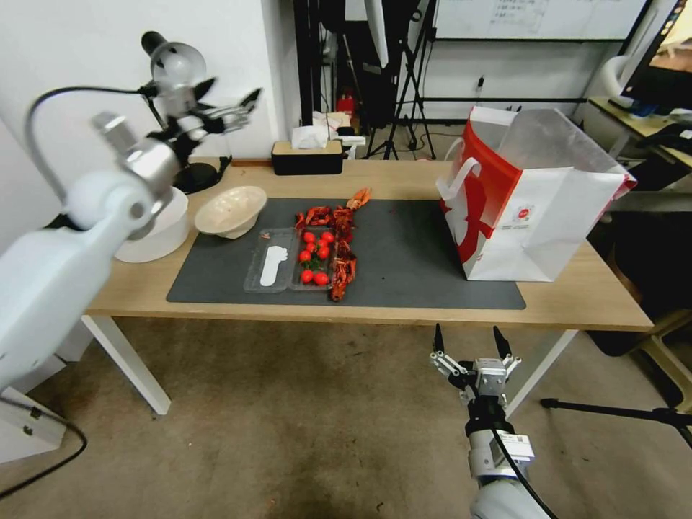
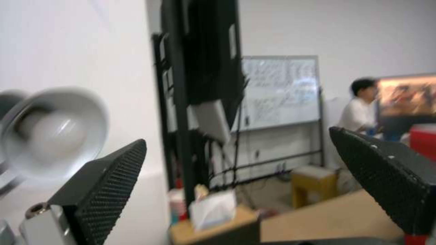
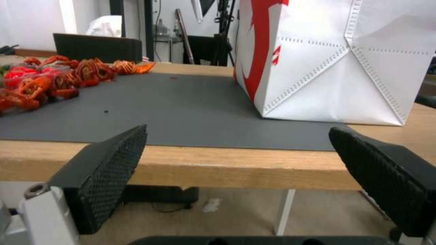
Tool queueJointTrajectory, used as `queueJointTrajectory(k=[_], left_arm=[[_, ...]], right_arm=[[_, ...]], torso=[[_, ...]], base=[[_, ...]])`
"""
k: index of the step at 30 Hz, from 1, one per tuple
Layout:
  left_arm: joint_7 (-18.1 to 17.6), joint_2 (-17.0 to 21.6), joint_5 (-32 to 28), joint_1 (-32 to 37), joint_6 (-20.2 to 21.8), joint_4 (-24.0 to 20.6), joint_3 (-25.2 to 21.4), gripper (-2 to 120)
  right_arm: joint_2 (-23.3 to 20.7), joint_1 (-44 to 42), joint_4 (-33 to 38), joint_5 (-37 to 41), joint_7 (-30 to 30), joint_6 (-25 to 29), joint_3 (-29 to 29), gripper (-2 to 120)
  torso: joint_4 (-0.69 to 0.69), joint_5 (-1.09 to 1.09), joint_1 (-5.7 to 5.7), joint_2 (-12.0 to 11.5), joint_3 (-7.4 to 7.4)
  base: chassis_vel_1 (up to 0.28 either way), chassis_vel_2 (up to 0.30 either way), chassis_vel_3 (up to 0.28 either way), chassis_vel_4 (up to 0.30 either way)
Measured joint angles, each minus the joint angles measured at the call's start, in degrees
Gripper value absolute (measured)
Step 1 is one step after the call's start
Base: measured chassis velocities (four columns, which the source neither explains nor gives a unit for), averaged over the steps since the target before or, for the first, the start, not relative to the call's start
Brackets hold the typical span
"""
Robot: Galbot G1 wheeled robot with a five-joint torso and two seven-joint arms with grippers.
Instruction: Pick up the trash from the table and place it into the takeout bag.
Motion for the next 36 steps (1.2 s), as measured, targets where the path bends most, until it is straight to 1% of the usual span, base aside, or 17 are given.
queueJointTrajectory(k=[1, 2, 3, 5, 6, 9, 10, 12, 13, 16, 18, 19, 21, 24, 27, 29, 36], left_arm=[[-0.6, 0.0, 1.6, 4.0, -0.1, -1.4, -2.7, 100], [-0.6, 0.0, 1.6, 4.0, -0.1, -1.4, -2.7, 100], [-1.6, -0.4, 3.6, 9.3, -0.2, -3.4, -6.4, 100], [-3.8, -1.6, 6.1, 16.9, -0.3, -6.4, -11.7, 100], [-3.8, -1.6, 6.1, 16.9, -0.3, -6.4, -11.7, 100], [-5.2, -4.7, 10.8, 27.6, -1.0, -9.1, -19.4, 100], [-5.2, -4.7, 10.8, 27.6, -1.0, -9.1, -19.4, 100], [-5.6, -7.0, 12.7, 32.9, -1.5, -10.5, -23.6, 100], [-5.6, -7.0, 12.7, 32.9, -1.5, -10.5, -23.6, 100], [-6.5, -10.3, 16.1, 38.9, -2.5, -12.1, -27.6, 100], [-6.7, -10.9, 16.8, 39.9, -2.7, -12.4, -28.0, 100], [-7.6, -12.8, 18.3, 42.2, -3.0, -13.1, -28.7, 100], [-8.4, -13.8, 18.8, 43.2, -3.1, -13.5, -28.9, 100], [-10.0, -17.5, 21.4, 47.2, -4.5, -14.2, -29.2, 100], [-10.3, -19.2, 22.3, 48.9, -5.1, -14.3, -29.3, 100], [-10.3, -21.2, 23.3, 50.7, -6.1, -14.4, -29.4, 100], [-10.3, -24.4, 25.5, 53.4, -7.8, -14.4, -29.3, 100]], right_arm=[[-0.1, 0.1, 0.0, 0.0, 0.0, 0.0, -0.1, 100], [-0.1, 0.1, 0.0, 0.0, 0.0, 0.0, -0.1, 100], [-0.1, 0.2, 0.0, 0.0, 0.0, 0.0, -0.2, 100], [-0.2, 0.2, 0.0, 0.0, 0.0, 0.0, -0.4, 100], [-0.2, 0.2, 0.0, 0.0, 0.0, 0.0, -0.4, 100], [-0.3, 0.4, 0.0, -0.1, 0.1, 0.0, -0.9, 100], [-0.3, 0.4, 0.0, -0.1, 0.1, 0.0, -0.9, 100], [-0.3, 0.4, 0.0, -0.1, 0.1, -0.1, -1.3, 100], [-0.3, 0.4, 0.0, -0.1, 0.1, -0.1, -1.3, 100], [-0.3, 0.3, 0.0, -0.2, 0.2, -0.1, -1.7, 100], [-0.3, 0.3, 0.0, -0.3, 0.2, -0.1, -1.7, 100], [-0.3, 0.1, 0.0, -0.3, 0.2, 0.0, -1.7, 100], [-0.3, 0.0, 0.0, -0.3, 0.3, 0.0, -1.7, 100], [-0.4, -0.2, 0.0, -0.4, 0.3, 0.1, -1.7, 100], [-0.4, -0.3, 0.1, -0.4, 0.4, 0.1, -1.7, 100], [-0.5, -0.3, 0.1, -0.4, 0.4, 0.1, -1.7, 100], [-0.4, -0.5, 0.0, -0.4, 0.5, 0.2, -1.8, 100]], torso=[[0.01, -0.04, 0.01, 0.0, 0.01], [0.01, -0.04, 0.01, 0.0, 0.01], [0.02, 0.0, 0.0, 0.0, 0.0], [0.01, 0.01, 0.0, 0.0, 0.0], [0.01, 0.01, 0.0, 0.0, 0.0], [0.03, -0.02, 0.0, 0.0, 0.0], [0.03, -0.02, 0.0, 0.0, 0.0], [0.03, 0.02, 0.0, 0.0, 0.0], [0.03, 0.02, 0.0, 0.0, 0.0], [0.01, 0.03, 0.0, 0.0, 0.0], [0.01, 0.02, 0.0, 0.0, 0.0], [0.02, 0.0, 0.0, 0.0, 0.0], [0.02, 0.01, 0.0, 0.0, 0.0], [0.01, 0.02, 0.0, 0.0, 0.0], [0.02, 0.0, 0.01, 0.0, 0.0], [0.02, 0.02, 0.0, 0.0, 0.0], [0.01, 0.02, 0.01, 0.0, 0.0]], base=[[0.0, 0.0, 0.0, 0.0], [0.0, 0.0, 0.0, 0.0], [0.0, 0.0, 0.0, 0.0], [0.0, 0.0, 0.0, 0.0], [0.0, 0.0, 0.0, 0.0], [0.0, 0.0, 0.0, 0.0], [0.0, 0.0, 0.0, 0.0], [0.0, 0.0, 0.0, 0.0], [0.0, 0.0, 0.0, 0.0], [0.0, 0.0, 0.0, 0.0], [0.0, 0.0, 0.0, 0.0], [0.0, 0.0, 0.0, 0.0], [0.0, 0.0, 0.0, 0.0], [0.0, 0.0, 0.0, 0.0], [0.0, 0.0, 0.0, 0.0], [0.0, 0.0, 0.0, 0.0], [0.0, 0.0, 0.0, 0.0]])
